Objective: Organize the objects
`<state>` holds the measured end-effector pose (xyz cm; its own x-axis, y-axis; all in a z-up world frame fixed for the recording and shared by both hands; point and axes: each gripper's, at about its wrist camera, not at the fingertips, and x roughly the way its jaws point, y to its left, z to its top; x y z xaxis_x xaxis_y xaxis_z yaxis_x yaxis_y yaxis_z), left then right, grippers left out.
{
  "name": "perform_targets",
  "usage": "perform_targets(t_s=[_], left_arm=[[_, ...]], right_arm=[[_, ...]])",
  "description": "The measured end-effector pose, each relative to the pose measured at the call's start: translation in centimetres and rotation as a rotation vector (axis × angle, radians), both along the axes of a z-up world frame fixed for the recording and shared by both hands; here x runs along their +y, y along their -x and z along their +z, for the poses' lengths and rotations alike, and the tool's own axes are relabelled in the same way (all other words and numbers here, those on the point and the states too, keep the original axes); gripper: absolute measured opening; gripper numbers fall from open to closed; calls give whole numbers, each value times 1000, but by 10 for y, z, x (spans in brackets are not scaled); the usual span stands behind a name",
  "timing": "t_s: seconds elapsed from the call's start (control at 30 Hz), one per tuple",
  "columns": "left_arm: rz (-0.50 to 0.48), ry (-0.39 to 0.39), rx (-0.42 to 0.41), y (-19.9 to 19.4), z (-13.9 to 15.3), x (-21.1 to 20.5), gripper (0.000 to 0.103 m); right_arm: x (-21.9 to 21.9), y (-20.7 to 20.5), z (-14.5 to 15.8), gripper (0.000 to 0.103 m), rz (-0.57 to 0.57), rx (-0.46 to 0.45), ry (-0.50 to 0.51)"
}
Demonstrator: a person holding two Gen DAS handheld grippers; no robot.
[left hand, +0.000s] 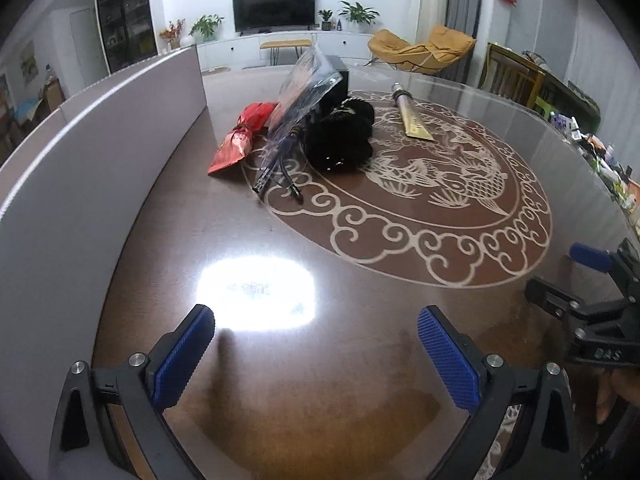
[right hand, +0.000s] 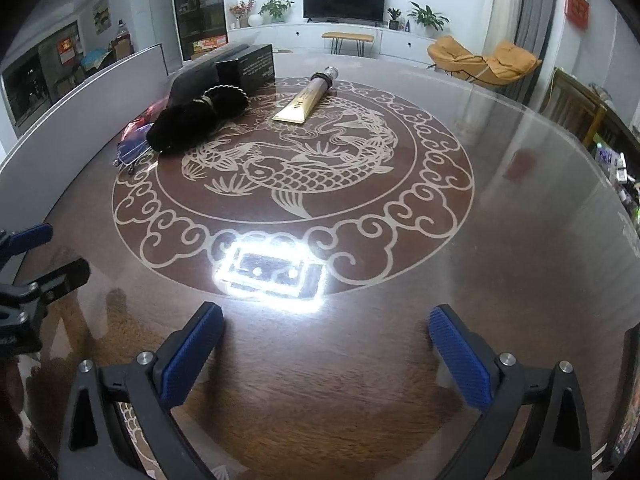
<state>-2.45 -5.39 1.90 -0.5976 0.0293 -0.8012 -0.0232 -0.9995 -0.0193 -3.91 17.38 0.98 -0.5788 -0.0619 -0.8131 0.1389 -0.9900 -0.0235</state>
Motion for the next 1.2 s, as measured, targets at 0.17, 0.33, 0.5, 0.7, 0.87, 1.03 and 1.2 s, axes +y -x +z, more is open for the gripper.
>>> perform_targets(t_s=[0.17, 0.33, 0.5, 0.7, 0.87, 1.03, 1.2], left_arm=[[40, -12, -18, 9, -5, -7, 103], [34, 23, -27, 15, -8, -3, 103], [38, 21, -23, 15, -8, -4, 103], [37, 21, -23, 16, -9, -4, 103], [-14, 26, -32, 17, -9, -5, 103], [-49, 16, -28, 16, -9, -16, 103], [-41, 17, -25, 16, -9, -15, 103]], right_arm=[[1, 0, 0, 103, -2, -5, 12], [1, 0, 0, 103, -2, -5, 12], [1, 0, 0, 103, -3, -5, 12], [1, 0, 0, 103, -3, -5, 12], [1, 0, 0, 103, -3, -5, 12], [1, 0, 0, 103, -4, -5, 12], [1, 0, 0, 103, -4, -5, 12]])
